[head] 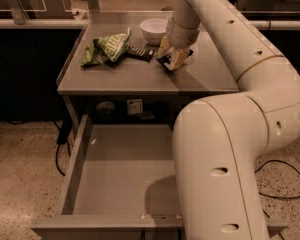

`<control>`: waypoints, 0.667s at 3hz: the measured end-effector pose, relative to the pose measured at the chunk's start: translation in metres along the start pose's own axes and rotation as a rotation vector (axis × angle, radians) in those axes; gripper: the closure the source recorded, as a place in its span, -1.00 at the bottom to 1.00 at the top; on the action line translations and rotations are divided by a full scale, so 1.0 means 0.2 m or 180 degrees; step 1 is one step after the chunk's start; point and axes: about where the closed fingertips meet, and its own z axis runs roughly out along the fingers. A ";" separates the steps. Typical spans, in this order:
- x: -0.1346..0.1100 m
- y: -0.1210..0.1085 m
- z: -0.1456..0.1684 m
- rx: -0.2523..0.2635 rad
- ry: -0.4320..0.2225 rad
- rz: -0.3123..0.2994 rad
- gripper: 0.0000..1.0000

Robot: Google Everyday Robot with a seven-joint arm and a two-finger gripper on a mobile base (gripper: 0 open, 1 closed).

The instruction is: Pick rxbar blueberry from top drawer and place on counter

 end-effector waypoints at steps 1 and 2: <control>0.01 -0.04 0.02 0.0073 0.0009 -0.0001 0.64; 0.01 -0.06 0.04 0.0127 0.0019 0.0000 0.16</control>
Offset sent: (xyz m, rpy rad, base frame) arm 0.0065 0.0034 -0.0023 0.0097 -0.0188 -0.0017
